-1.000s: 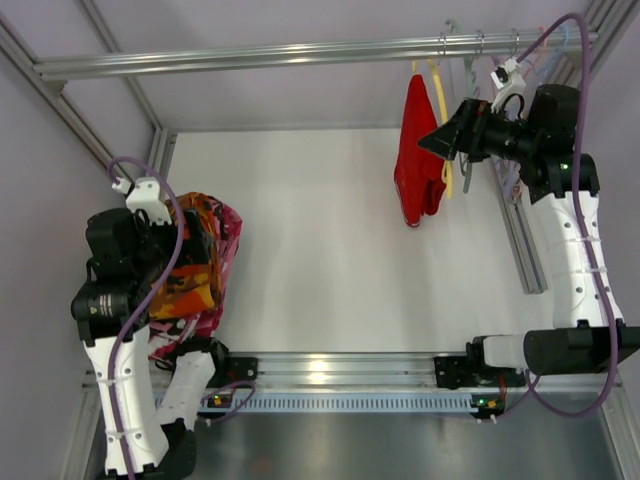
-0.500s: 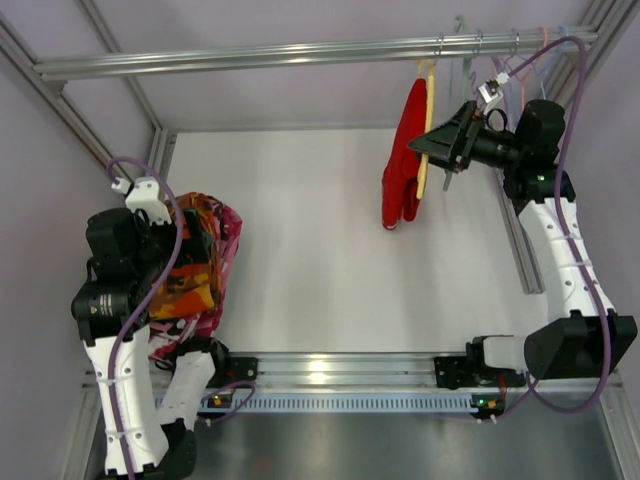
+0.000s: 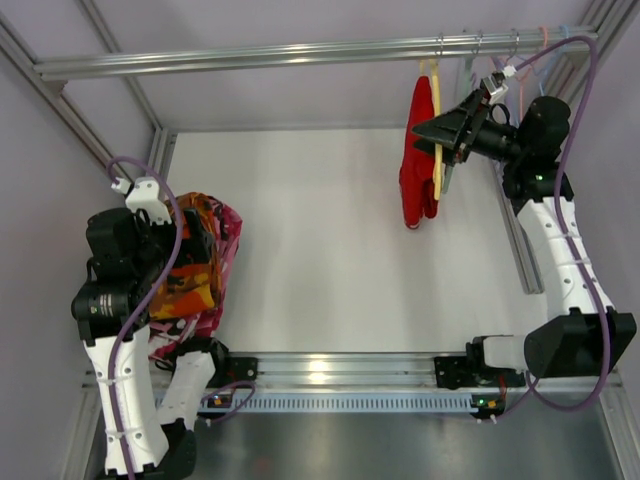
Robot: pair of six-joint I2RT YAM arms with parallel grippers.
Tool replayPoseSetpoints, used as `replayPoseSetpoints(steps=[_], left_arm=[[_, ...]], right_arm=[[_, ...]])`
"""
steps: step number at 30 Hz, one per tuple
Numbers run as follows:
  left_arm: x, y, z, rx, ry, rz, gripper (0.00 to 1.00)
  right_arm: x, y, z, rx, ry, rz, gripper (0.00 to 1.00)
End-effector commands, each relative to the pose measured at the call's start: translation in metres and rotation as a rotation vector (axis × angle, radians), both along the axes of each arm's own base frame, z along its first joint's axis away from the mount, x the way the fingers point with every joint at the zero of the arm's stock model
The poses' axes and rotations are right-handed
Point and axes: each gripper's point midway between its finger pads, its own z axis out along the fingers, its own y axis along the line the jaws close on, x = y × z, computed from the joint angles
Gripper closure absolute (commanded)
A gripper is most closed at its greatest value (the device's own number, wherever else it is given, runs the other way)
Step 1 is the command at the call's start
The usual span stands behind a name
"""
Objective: Remove the trousers from the hanger
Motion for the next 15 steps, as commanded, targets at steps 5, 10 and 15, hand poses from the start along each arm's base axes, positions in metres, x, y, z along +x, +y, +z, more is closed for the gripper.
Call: replayPoseSetpoints(steps=[5, 10, 15], left_arm=[[0.009, -0.001, 0.008, -0.011, -0.047, -0.002, 0.02], [0.009, 0.000, 0.009, -0.006, -0.048, -0.001, 0.02], [0.010, -0.001, 0.008, -0.012, -0.048, 0.001, 0.02]], right_arm=[[-0.014, 0.008, 0.029, 0.079, -0.021, 0.051, 0.42], [-0.021, 0.007, 0.048, 0.078, -0.028, 0.050, 0.62], [-0.022, 0.006, 0.050, 0.068, 0.027, 0.028, 0.77]])
